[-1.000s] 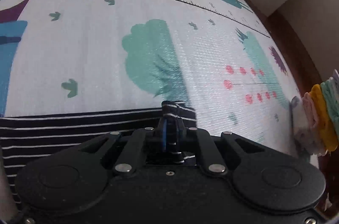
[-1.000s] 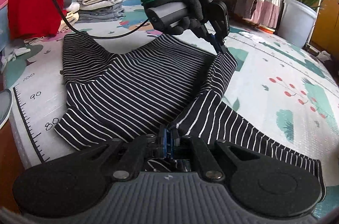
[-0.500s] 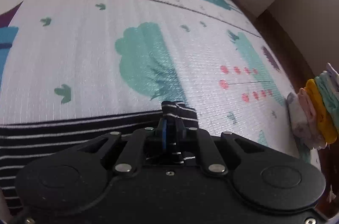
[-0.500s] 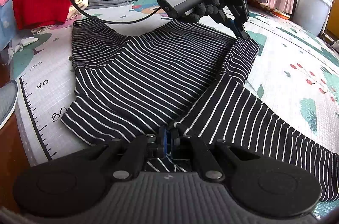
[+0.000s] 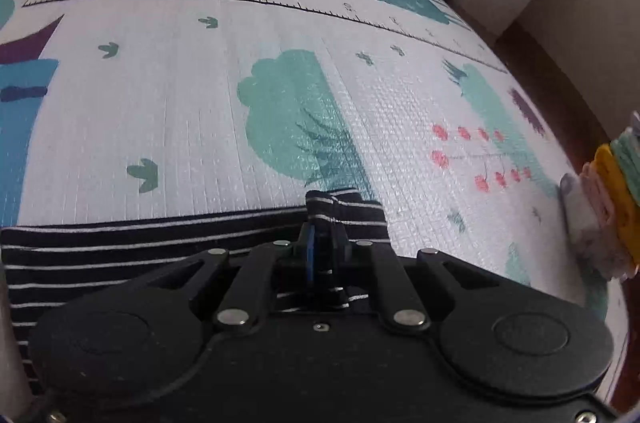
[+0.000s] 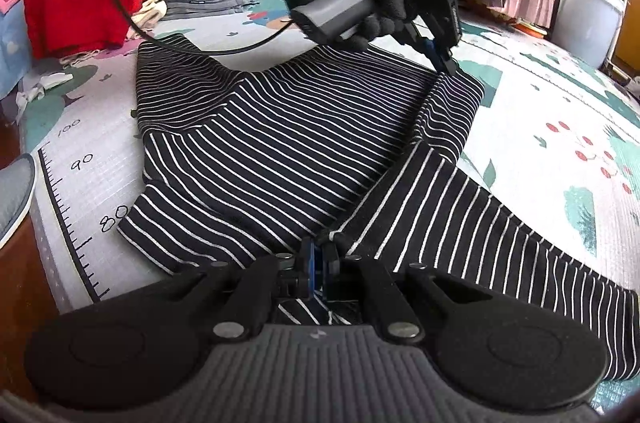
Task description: Fold clothes
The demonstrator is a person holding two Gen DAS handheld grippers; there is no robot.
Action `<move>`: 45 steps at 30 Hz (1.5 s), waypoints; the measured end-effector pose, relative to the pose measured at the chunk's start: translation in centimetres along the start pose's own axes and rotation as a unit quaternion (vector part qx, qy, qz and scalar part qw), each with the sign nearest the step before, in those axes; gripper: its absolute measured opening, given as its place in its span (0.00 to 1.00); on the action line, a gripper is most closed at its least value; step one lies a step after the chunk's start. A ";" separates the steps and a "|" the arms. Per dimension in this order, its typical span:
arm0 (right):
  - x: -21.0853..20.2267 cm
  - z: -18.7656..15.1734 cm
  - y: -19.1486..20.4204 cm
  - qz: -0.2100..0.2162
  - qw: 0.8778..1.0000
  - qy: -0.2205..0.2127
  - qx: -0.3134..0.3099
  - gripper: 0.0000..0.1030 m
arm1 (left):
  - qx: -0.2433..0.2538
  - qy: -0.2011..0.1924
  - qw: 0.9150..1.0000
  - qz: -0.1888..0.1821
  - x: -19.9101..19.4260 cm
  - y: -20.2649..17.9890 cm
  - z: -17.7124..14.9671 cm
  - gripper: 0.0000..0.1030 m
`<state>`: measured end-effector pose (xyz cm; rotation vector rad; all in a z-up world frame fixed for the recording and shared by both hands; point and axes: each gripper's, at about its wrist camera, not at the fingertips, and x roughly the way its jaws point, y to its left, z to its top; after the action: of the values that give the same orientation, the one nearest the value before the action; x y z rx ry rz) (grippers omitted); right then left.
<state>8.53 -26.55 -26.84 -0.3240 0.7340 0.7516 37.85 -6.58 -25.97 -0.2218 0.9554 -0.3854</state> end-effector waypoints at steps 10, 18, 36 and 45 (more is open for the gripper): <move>-0.3 -0.2 -0.2 0.012 1.000 0.001 0.005 0.17 | 0.112 -0.022 0.988 0.104 -0.2 -3.0 -0.9 0.24; -3.3 -1.4 -0.4 0.030 0.999 -0.013 0.033 0.37 | 0.299 0.012 0.953 0.056 -0.6 -8.8 -7.4 0.24; -1.2 -1.9 -0.4 -0.009 0.999 0.044 0.006 0.46 | 0.489 0.139 0.861 -0.031 -8.0 -11.9 -11.5 0.27; -1.3 -1.8 0.1 -0.005 0.999 0.032 -0.010 0.50 | 0.435 0.130 0.885 -0.108 -2.8 -19.3 -9.3 0.38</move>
<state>6.91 -28.04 -27.15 -0.3709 0.7857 0.7427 24.39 -23.10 -22.35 0.5648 0.9335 -1.0307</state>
